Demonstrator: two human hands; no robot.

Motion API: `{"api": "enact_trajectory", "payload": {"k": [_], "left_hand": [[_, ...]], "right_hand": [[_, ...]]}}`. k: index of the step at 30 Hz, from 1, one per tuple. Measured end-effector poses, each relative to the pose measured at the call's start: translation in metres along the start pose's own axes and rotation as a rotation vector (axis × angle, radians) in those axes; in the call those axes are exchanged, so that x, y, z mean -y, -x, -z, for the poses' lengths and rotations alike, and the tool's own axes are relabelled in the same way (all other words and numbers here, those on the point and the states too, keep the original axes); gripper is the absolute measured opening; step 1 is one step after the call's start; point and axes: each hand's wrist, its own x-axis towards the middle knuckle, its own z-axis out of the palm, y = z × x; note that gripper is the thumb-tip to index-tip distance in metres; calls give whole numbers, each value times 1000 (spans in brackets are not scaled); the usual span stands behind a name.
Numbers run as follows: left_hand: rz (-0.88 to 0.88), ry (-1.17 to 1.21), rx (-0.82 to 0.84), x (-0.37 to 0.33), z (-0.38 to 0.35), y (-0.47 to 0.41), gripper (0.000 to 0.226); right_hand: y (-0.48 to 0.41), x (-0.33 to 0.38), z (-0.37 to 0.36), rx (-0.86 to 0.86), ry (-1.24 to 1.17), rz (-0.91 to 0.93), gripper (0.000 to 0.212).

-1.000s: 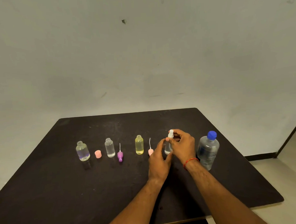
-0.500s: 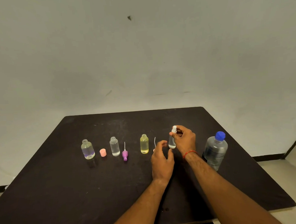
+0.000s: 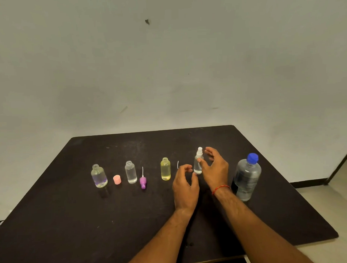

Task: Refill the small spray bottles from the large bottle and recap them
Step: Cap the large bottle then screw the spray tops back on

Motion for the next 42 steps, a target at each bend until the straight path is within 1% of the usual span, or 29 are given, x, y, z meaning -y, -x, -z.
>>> {"api": "enact_trajectory", "payload": {"k": [2, 4, 7, 8, 10, 13, 15, 18, 22, 26, 31, 35, 39, 42], "left_hand": [[8, 52, -73, -1, 1, -1, 22], [35, 103, -167, -1, 6, -1, 19], [65, 142, -239, 1, 23, 1, 26], [70, 145, -257, 1, 29, 1, 28], [84, 137, -309, 4, 44, 0, 26], [131, 124, -357, 11, 62, -6, 24], [142, 83, -322, 16, 70, -10, 29], [161, -1, -220, 21, 72, -13, 44], [204, -55, -113, 19, 68, -18, 61], [226, -85, -76, 24, 63, -27, 68], [244, -121, -53, 33, 57, -36, 62], [202, -114, -42, 42, 55, -39, 42], [183, -115, -26, 40, 56, -40, 34], [166, -103, -22, 38, 57, -38, 30]], "right_hand": [[7, 2, 4, -34, -16, 39, 46], [15, 6, 8, -62, -28, 85, 38], [29, 10, 8, -70, -31, 142, 25], [34, 11, 5, -56, -36, 154, 22], [43, 11, -4, -5, -29, 160, 18], [55, 15, -18, 87, 51, 135, 19], [61, 20, -28, 133, 124, 116, 24], [64, 23, -39, 168, 221, 111, 29], [61, 20, -47, 219, 333, 61, 27], [57, 18, -52, 238, 381, 47, 20], [55, 17, -50, 223, 367, 40, 11], [53, 17, -37, 137, 286, 54, 10], [49, 22, -17, -18, 136, 148, 12], [42, 36, 0, -82, -36, 180, 18]]}}
